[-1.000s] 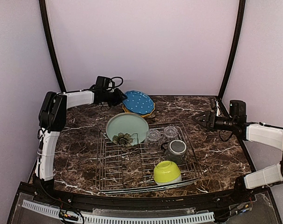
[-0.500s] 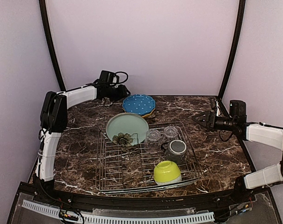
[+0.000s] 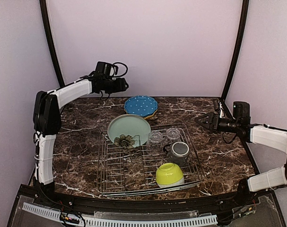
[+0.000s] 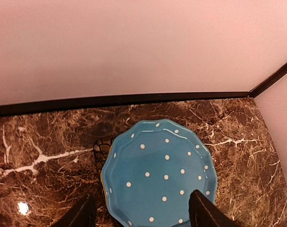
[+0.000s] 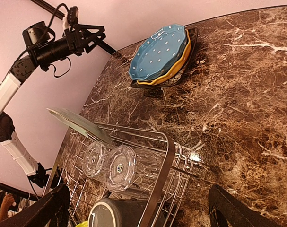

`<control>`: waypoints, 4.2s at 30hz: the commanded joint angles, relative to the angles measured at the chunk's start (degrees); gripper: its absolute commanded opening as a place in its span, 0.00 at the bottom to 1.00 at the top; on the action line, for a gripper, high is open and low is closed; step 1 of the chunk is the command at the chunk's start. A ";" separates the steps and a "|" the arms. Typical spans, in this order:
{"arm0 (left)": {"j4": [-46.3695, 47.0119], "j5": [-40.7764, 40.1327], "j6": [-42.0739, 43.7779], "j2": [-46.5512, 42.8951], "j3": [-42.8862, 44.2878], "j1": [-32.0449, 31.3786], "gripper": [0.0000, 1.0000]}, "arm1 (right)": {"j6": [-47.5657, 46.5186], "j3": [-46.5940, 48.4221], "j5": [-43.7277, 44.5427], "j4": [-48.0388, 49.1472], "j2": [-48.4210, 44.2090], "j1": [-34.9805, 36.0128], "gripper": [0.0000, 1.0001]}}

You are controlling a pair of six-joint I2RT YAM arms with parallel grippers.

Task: Unload the mixed dishes from the dish rack
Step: Grab the plate from the dish rack, then place the plate on the plate.

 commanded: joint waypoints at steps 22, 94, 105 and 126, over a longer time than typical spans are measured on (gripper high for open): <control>-3.17 18.01 31.26 -40.66 -27.33 1.60 0.88 | -3.01 1.78 -1.49 -2.20 -3.07 0.22 0.99; -31.21 -1.85 59.52 -31.72 -21.56 -17.74 0.02 | -1.22 3.40 -3.08 1.74 2.77 0.22 0.99; -28.75 -0.50 58.35 -36.55 -22.47 -17.72 0.01 | -0.86 3.25 -3.18 1.86 2.31 0.18 0.98; -22.92 2.29 56.08 -43.59 -22.23 -17.69 0.01 | -1.05 3.23 -2.86 1.42 1.72 0.23 0.98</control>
